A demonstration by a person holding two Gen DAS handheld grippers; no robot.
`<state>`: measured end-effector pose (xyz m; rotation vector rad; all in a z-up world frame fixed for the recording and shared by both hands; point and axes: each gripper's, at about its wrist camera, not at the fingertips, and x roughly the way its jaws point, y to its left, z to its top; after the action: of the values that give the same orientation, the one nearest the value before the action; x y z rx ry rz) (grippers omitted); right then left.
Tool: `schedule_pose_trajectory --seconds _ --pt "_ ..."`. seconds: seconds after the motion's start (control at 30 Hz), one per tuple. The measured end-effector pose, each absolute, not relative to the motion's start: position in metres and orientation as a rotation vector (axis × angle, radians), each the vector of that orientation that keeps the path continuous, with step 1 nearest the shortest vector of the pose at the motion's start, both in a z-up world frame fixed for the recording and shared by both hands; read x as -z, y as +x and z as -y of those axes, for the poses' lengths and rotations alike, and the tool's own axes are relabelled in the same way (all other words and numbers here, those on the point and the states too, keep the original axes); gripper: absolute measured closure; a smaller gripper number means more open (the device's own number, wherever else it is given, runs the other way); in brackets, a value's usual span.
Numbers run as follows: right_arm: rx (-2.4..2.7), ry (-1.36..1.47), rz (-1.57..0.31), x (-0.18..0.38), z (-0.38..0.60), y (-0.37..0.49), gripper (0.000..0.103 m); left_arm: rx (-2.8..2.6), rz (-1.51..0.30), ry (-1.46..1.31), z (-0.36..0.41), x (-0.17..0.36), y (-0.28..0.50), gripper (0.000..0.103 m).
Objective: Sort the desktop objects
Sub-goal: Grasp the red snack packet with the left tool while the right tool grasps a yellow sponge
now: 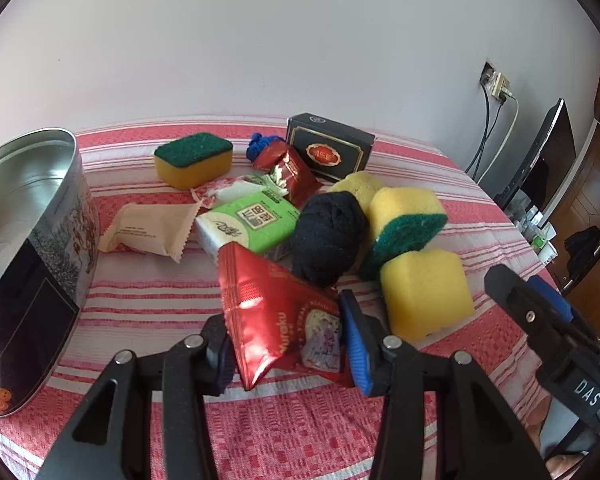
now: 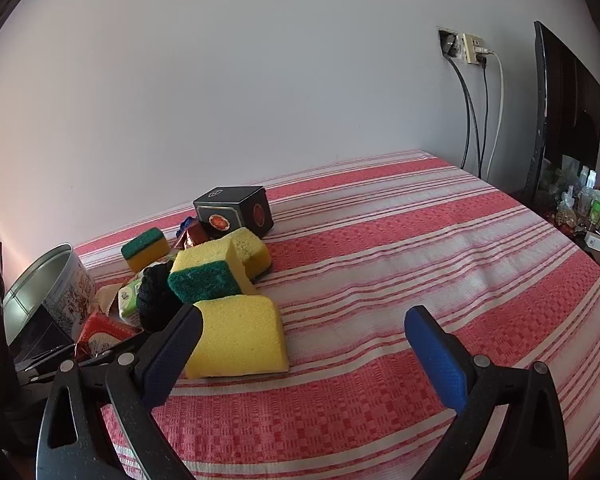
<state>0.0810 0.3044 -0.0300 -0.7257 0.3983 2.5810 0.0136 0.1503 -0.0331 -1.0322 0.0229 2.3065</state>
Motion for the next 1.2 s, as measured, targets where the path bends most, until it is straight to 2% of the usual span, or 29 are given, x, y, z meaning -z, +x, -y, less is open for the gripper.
schedule_pose_trajectory --seconds 0.43,0.57,0.77,0.83,0.9,1.2 --pt "-2.61 -0.872 -0.363 0.037 -0.291 0.064 0.0 -2.308 0.084 -0.782 -0.114 0.012 0.024 0.058" --pt "-2.604 -0.953 -0.372 0.044 -0.291 0.047 0.0 -2.394 0.067 -0.715 -0.111 0.006 0.027 0.058" --pt "-2.583 -1.115 -0.351 0.059 -0.283 0.017 0.001 -2.425 0.099 -0.747 -0.106 0.009 0.02 0.058" --pt "-2.573 -1.135 -0.356 0.062 -0.282 0.014 0.005 -2.428 0.107 -0.758 -0.106 0.01 0.018 0.058" --pt "-2.578 -1.145 -0.361 0.062 -0.281 0.014 0.031 -2.429 0.105 -0.761 -0.105 0.01 0.018 0.058" --pt "-2.605 -1.035 -0.402 0.049 -0.276 0.043 0.031 -2.444 0.088 -0.712 -0.104 0.007 0.025 0.058"
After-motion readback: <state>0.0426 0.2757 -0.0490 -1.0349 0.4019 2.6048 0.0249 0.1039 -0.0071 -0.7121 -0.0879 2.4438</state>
